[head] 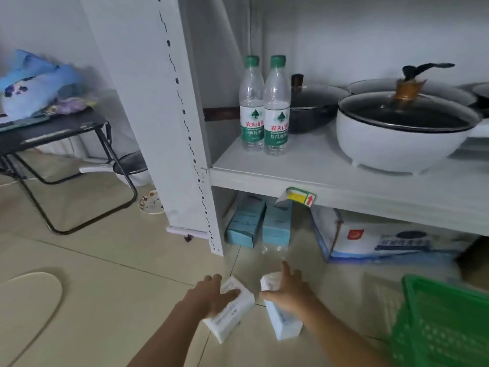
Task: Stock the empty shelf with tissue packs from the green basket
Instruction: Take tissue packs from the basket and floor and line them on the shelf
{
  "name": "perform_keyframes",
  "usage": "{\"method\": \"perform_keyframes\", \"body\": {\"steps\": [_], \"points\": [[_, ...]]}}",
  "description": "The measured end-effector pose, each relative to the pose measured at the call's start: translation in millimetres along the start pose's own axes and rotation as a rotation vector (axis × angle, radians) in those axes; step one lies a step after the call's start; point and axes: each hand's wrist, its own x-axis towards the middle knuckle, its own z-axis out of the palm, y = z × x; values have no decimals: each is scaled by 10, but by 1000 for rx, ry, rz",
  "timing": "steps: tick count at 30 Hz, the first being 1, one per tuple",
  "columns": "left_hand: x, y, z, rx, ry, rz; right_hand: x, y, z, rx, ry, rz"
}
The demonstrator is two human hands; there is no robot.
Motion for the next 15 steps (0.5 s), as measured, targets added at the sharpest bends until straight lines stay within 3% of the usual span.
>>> {"method": "perform_keyframes", "body": {"steps": [7, 15], "points": [[317, -77, 436, -157, -41, -43, 223, 192, 342, 64, -58, 3], [266, -182, 505, -297, -65, -245, 301, 305, 353, 143, -36, -5]]}}
